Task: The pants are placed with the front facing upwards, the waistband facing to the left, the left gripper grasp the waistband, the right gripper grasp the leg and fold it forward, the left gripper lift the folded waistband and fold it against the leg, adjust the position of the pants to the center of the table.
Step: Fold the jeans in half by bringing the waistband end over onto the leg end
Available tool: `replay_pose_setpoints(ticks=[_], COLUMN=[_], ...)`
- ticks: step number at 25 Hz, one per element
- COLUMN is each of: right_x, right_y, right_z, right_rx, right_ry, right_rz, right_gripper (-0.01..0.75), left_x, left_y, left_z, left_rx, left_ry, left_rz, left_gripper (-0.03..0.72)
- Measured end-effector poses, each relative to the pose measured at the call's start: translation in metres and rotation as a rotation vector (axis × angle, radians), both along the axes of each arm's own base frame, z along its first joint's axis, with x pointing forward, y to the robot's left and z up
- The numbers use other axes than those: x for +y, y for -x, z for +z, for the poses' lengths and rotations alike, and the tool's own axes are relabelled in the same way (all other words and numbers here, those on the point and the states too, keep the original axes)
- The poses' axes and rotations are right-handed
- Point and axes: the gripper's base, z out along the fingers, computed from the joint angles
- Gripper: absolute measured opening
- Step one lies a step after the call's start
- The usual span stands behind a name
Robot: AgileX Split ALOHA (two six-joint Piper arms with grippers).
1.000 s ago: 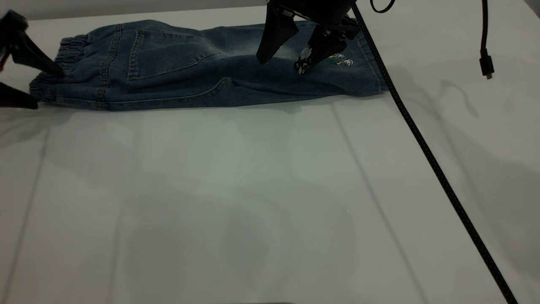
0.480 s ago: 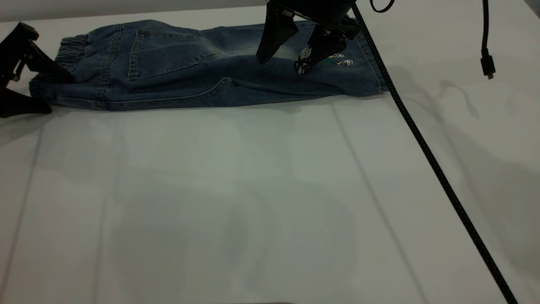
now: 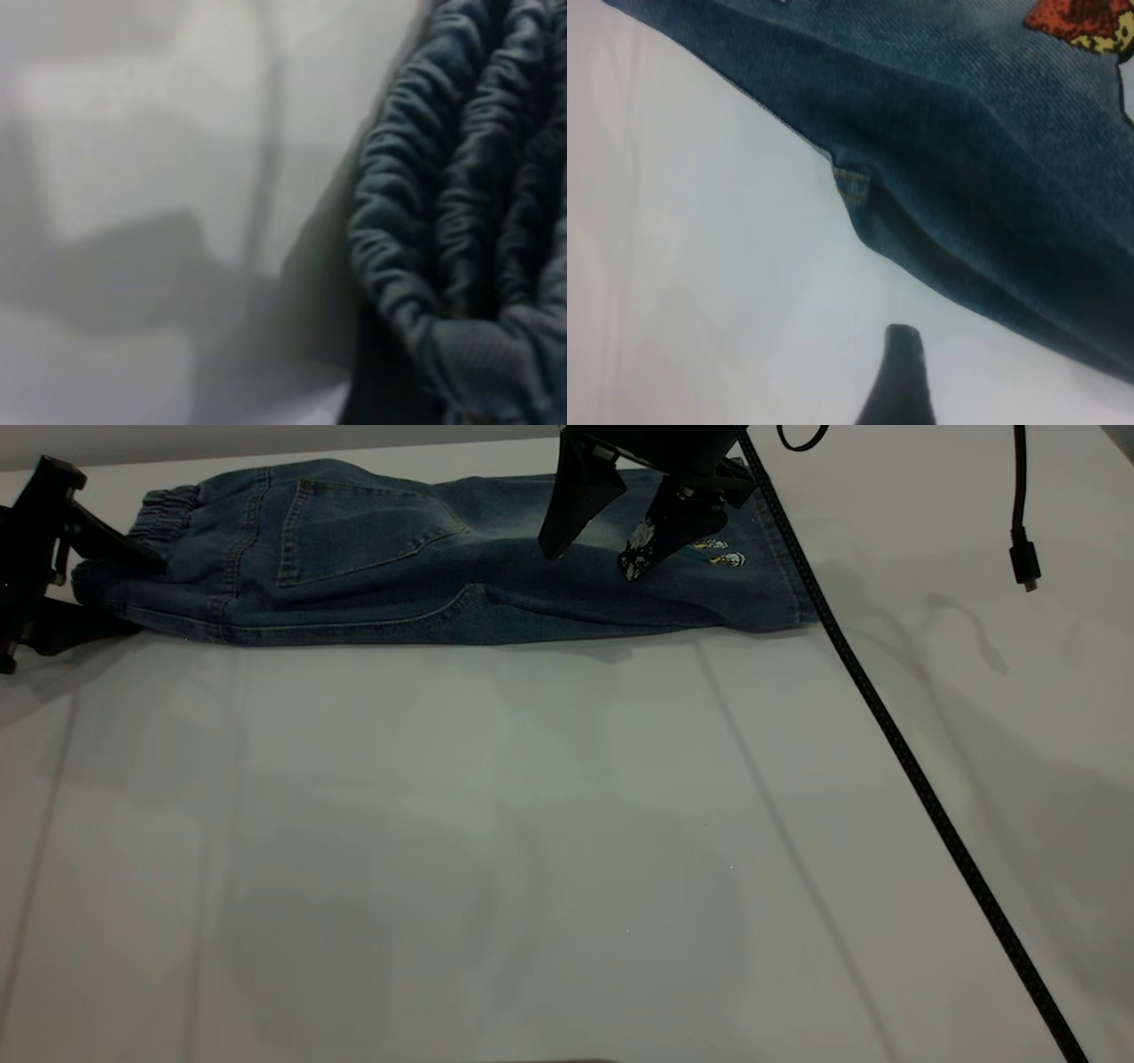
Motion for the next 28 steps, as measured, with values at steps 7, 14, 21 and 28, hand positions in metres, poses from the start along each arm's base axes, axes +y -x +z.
replay_pose_setpoints(ticks=[7,14,21,28], right_x=[0.001,0.009,0.035,0.076], right_y=[0.0,-0.008,-0.013,0.003], right_z=[0.0,0.017,0.031,0.007], right_rx=[0.0,-0.044,-0.152,-0.155], right_ry=[-0.008,-0.106,-0.124,-0.108], right_rz=[-0.006,-0.036,-0.088,-0.045], right_gripper=[0.53,0.53,0.517,0.49], left_x=[-0.001,-0.002,-0.016,-0.056], left_y=[0.002,0.0,0.004,0.025], left_z=[-0.011,0.008,0.081,0.138], left_rx=[0.021,-0.021,-0.161,-0.253], left_ry=[0.028,-0.028,-0.106,-0.194], left_rz=[0.011,-0.059,-0.19,-0.345], left_gripper=[0.126,0.099,0.099,0.099])
